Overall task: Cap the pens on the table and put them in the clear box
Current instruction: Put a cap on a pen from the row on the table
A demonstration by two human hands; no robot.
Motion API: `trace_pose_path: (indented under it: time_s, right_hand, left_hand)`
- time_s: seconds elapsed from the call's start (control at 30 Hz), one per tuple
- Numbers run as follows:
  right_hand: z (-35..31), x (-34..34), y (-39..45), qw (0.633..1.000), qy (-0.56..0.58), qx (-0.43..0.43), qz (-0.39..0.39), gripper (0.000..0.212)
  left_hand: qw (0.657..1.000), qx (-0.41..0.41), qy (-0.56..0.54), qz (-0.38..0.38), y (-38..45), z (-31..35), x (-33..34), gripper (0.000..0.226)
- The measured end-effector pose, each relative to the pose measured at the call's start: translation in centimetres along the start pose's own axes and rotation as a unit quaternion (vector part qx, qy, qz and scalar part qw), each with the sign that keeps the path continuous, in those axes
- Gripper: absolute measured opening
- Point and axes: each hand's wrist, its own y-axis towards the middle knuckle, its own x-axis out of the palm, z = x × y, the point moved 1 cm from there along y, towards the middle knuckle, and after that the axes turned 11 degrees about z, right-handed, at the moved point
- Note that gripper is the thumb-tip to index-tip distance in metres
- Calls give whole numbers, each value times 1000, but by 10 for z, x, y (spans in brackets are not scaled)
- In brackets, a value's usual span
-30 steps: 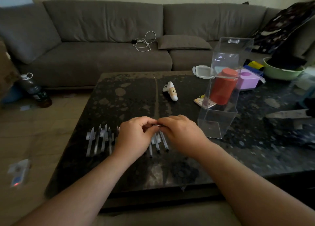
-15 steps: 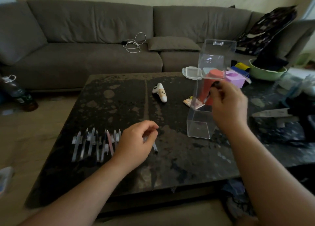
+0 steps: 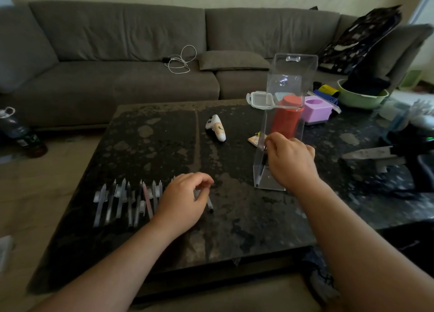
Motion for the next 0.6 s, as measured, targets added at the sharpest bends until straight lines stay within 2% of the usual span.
trace_pose_path:
  time_s: [0.1, 0.2, 0.27, 0.37, 0.4, 0.43, 0.53, 0.6]
  right_hand:
    - [0, -3, 0, 1000, 22, 10, 8, 28]
    - [1, -2, -1, 999, 30, 10, 14, 28]
    - [-2, -5, -2, 997, 40, -9, 71, 25]
    - [-21, -7, -8, 975, 77, -87, 188, 22]
    - [-30, -1, -12, 973, 102, -115, 175, 21]
    - [-41, 8, -17, 975, 127, -134, 122, 22]
    - [-65, 51, -39, 973, 119, -149, -132, 31]
    - [-70, 77, -52, 957, 74, -159, -230, 30]
  left_hand:
    - [1000, -12, 23, -9, 3, -7, 2, 20]
    - [997, -29, 71, -16, 5, -18, 3, 20]
    - [991, -52, 120, -23, 7, -25, 5, 21]
    - [973, -92, 205, -55, 9, -33, 8, 26]
    - [968, -97, 220, -67, 9, -34, 9, 30]
    - [965, -102, 227, -80, 9, -36, 12, 36]
    - [957, -114, 250, -97, 7, -38, 16, 52]
    - [958, -93, 260, -84, 6, -34, 15, 49]
